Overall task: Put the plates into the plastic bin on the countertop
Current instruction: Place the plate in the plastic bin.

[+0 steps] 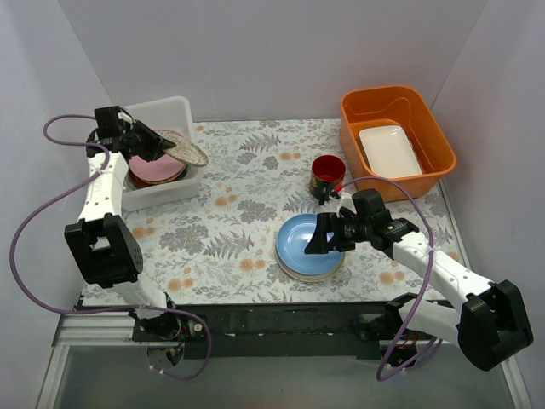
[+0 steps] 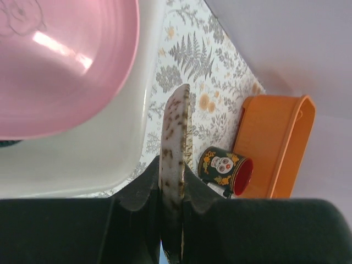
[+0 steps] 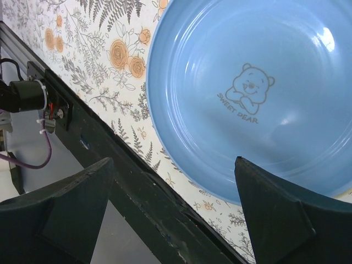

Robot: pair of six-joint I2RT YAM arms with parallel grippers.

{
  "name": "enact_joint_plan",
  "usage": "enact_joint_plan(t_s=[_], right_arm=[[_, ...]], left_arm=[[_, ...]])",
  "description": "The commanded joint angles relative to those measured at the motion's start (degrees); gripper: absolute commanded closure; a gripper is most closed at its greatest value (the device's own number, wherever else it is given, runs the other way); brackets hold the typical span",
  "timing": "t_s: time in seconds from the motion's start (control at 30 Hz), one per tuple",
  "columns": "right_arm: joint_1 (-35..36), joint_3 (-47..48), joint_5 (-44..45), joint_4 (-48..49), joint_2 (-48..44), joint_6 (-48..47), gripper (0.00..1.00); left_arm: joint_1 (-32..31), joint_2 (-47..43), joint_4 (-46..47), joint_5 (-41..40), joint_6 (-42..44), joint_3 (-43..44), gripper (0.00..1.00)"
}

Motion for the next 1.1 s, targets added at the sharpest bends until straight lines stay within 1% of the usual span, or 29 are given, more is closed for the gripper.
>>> enact_joint_plan(t_s=[0.0,0.2,0.47,0.6,0.7,1.07], right_arm=[[0.54,-0.34,-1.35,2.86,0.39,0.07,0.03],[1.24,-0.34,-1.35,3.29,1.35,0.25,0.03],[1.94,-0.43,-0.64,3.38,1.44,0.51,0.03],[1.94,-0.43,-0.21,2.59,1.09,0.07,0.03],[2.03,-1.13,-0.29,3.73,1.18,0.60,0.03],[2.20,-0.17,-0.99,4.52,3.55,0.69,0.04]], left_arm=[[3.29,0.92,-0.28,6.14,0.91,6.15,1.00],[8.03,4.09,-0.20,6.76,-0.15,9.84,1.00],[10.59,8.66,-2.13,7.73,0.55,14.85,1.00],[10.94,9.36,-1.34,7.73,0.03,14.42,1.00],[10.94,9.54,-0.29,7.90,-0.68,13.89,1.00],[10.86,11.82,3.58,5.19,-2.52,11.26,1.00]])
